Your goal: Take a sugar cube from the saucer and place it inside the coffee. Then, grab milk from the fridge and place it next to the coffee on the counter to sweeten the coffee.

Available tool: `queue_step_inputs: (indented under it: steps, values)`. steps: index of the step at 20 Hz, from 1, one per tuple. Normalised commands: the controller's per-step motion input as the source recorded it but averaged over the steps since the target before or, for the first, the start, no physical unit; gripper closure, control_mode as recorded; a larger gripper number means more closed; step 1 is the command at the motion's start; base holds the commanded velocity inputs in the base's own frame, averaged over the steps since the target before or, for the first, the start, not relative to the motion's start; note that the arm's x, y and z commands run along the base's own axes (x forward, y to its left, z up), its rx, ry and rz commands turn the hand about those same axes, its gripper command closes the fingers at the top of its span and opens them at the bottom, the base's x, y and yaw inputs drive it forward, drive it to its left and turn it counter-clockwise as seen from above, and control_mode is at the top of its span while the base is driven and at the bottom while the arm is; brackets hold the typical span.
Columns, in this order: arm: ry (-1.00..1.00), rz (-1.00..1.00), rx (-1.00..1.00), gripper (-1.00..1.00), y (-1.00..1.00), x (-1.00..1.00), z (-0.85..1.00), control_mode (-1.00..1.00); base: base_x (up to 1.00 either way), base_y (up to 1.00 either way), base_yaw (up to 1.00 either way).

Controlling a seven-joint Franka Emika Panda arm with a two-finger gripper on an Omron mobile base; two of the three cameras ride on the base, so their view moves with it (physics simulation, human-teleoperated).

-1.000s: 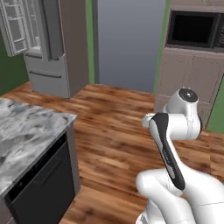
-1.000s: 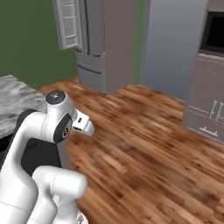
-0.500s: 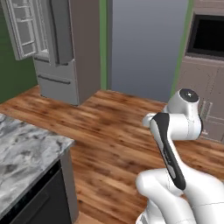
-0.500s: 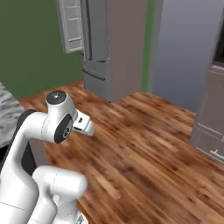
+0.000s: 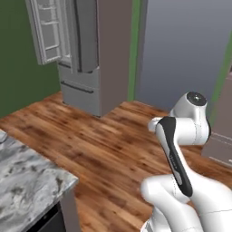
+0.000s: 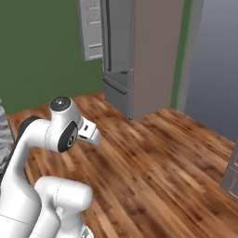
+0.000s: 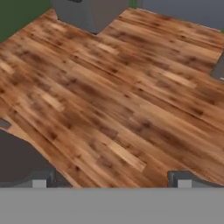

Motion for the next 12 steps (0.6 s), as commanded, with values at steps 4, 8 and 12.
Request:
queue_step_inputs:
  steps: [4,8,12]
  values:
    - [0.00,0.00,0.00,-1.00,0.00,0.00,0.00,1.00,1.00,-0.36,0.31]
    - [0.00,0.00,0.00,-1.00,0.00,0.00,0.00,1.00,1.00,-0.45,0.29]
    - [0.00,0.00,0.00,-1.00,0.00,0.00,0.00,1.00,1.00,-0.54,0.28]
